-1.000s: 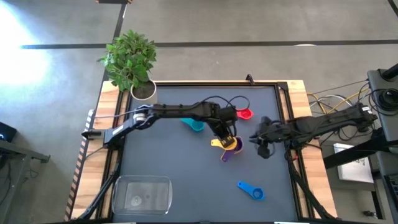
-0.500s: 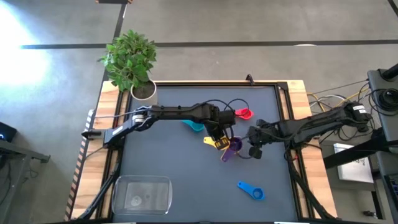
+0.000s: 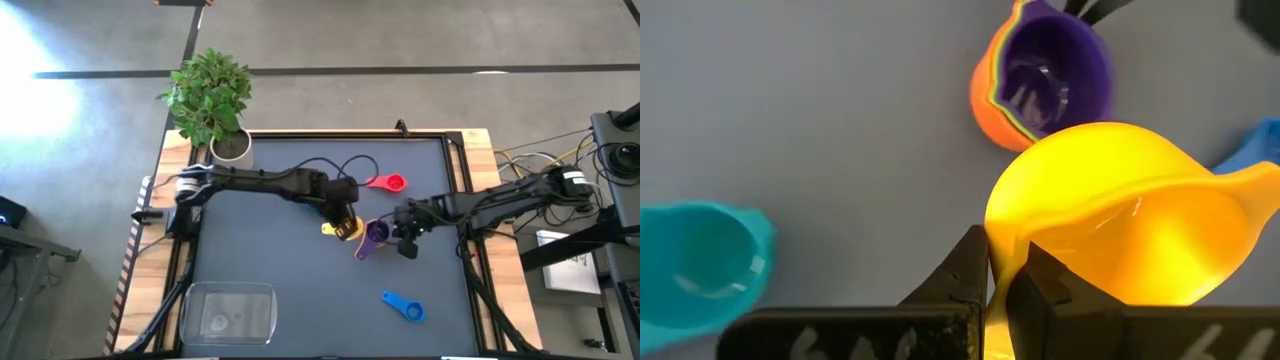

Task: Nest measuring cups in basket
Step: Stack the yellow measuring cup into the purple measuring cup

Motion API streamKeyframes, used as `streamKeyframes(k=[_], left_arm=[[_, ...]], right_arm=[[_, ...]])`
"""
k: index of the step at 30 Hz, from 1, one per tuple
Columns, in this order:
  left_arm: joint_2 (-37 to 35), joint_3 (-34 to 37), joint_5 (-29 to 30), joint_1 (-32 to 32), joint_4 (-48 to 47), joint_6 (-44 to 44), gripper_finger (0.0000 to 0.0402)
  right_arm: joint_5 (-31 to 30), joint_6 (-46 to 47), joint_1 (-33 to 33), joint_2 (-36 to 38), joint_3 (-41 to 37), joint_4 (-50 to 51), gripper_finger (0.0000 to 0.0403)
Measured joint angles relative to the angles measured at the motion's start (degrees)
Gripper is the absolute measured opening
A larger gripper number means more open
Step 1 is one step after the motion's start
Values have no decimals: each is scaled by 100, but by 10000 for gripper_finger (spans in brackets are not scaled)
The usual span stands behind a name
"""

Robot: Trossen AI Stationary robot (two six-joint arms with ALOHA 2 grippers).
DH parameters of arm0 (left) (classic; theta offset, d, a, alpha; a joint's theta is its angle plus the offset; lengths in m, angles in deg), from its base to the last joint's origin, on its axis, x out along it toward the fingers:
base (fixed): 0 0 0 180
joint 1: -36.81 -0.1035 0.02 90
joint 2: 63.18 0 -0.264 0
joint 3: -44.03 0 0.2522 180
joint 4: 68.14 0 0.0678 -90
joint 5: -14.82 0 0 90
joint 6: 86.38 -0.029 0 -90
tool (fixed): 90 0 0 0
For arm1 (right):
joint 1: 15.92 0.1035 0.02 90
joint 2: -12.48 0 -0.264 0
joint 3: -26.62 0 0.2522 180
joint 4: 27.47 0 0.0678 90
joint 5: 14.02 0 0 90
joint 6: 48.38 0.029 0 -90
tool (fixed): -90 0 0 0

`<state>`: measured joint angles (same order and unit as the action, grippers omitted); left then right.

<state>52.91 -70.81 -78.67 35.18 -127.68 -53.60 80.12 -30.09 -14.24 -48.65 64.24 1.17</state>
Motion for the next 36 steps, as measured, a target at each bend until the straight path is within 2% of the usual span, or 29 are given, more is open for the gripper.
streamKeyframes(k=[5,10,15,21,25,29,36], left_arm=[[-485,901,-46,53,402,601,0],[-837,1415,-48,56,636,938,0],[-841,1428,-200,22,571,977,0],[-777,1256,-214,-84,316,975,0],[-732,1127,-425,-233,58,1013,0],[-546,996,-770,-360,-27,1188,0],[-250,606,-873,-407,-199,1278,0]], right_arm=[[367,-128,-70,-451,9,-705,8],[509,-139,-86,-1033,246,-1279,8],[529,-156,-86,-1690,589,-2065,8],[825,-271,-82,-2065,833,-1947,8],[804,-291,-88,-1741,772,-1608,8],[760,-422,-104,-1033,681,-1221,8],[421,-408,-99,266,243,-1096,8]])
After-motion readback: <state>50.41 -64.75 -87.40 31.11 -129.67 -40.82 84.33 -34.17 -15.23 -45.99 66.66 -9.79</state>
